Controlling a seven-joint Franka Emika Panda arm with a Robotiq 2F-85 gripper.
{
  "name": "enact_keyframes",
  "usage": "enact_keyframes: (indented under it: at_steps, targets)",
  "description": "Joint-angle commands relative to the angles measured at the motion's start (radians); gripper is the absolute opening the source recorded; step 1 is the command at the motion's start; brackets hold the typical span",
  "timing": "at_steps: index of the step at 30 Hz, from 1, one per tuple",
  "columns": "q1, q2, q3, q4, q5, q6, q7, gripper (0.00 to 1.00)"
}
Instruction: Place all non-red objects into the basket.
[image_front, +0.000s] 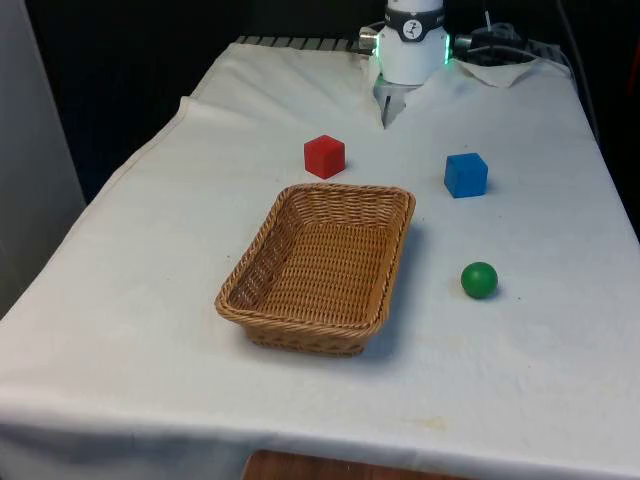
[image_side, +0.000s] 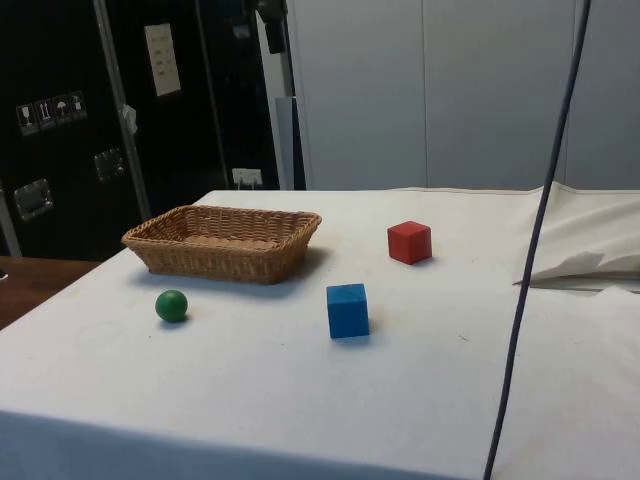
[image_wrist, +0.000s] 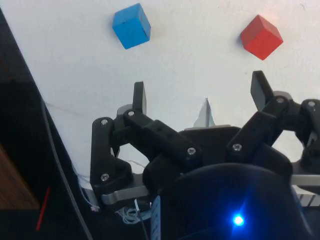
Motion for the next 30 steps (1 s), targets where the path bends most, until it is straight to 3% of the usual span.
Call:
enact_keyframes:
  at_steps: [1,7,30]
  targets:
    - [0.000,-0.007,0.001,-0.007,-0.002,0.002,0.001,1.00]
    - [0.005,-0.050,0.013,-0.051,-0.033,0.036,0.027,1.00]
    - [0.005,-0.178,0.061,-0.169,-0.102,0.091,0.086,1.00]
